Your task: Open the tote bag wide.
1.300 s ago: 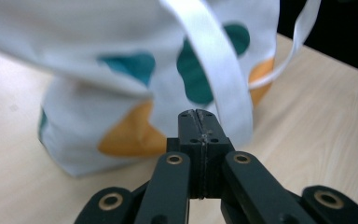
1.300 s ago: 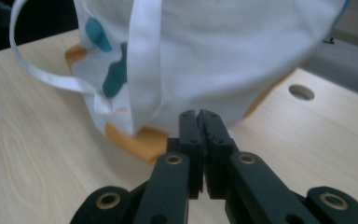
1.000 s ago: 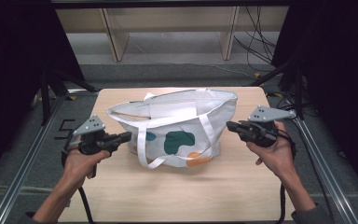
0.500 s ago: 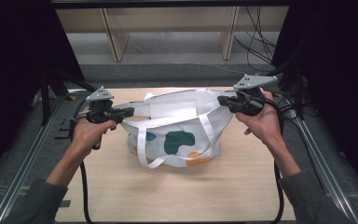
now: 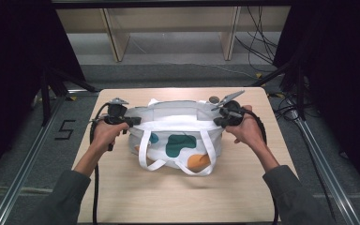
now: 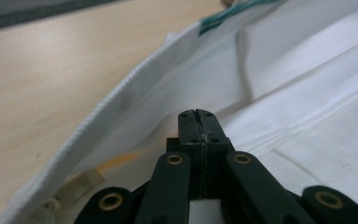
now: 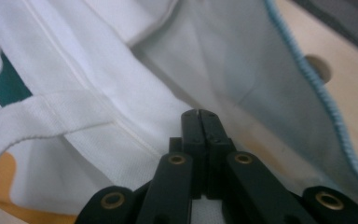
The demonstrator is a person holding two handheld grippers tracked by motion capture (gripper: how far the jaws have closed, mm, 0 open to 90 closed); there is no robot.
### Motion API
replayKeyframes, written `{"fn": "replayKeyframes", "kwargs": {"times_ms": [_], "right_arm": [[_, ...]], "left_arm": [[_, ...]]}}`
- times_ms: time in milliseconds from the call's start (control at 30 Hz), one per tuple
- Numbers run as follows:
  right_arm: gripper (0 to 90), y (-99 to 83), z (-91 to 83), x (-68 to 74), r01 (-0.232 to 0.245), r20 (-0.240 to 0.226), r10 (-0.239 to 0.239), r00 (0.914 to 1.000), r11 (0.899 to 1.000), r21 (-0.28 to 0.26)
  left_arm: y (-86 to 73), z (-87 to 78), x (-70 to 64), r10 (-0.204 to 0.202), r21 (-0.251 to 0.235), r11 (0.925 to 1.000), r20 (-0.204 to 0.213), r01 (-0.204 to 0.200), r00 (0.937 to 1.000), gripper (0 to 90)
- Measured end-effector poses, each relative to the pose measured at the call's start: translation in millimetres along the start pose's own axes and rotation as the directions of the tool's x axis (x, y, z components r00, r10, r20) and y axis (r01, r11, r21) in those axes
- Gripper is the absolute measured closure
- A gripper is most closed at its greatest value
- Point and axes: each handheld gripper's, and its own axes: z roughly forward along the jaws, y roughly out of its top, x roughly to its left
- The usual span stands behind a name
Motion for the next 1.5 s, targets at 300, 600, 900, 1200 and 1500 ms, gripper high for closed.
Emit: {"fn": "replayKeyframes", "kwargs": {"times_ms": [300,600,900,1200,1500], "right_arm": [[90.0,-19.1,22.4,8.1,-0.007,-0.003,0.007,1.0000,1.000,0.023],[90.0,27.7,31.7,28.7,0.032,-0.070,-0.038,0.9968,0.995,-0.093],[90.0,-27.4,36.4,80.7,0.166,-0.253,-0.146,0.9565,0.984,0.061],[90.0,-2.1,15.8,67.3,0.093,-0.184,-0.118,0.9758,0.985,-0.142],[90.0,56.4,75.4,45.7,0.175,0.049,-0.176,0.9831,0.984,0.027]], "left_arm": [[0.3,-1.8,-2.5,-0.025,-0.003,0.9997,0.036,0.026,0.9990,89.4],[50.8,27.7,-49.0,0.084,0.021,0.9961,0.073,-0.086,0.9938,88.5],[57.7,64.4,-37.4,0.003,0.090,0.9959,0.038,-0.006,0.9993,89.4],[38.2,40.3,-56.6,0.118,0.085,0.9883,0.106,-0.127,0.9873,88.0],[-28.8,18.5,-80.1,0.279,0.195,0.9255,0.227,-0.325,0.9330,89.4]]}}
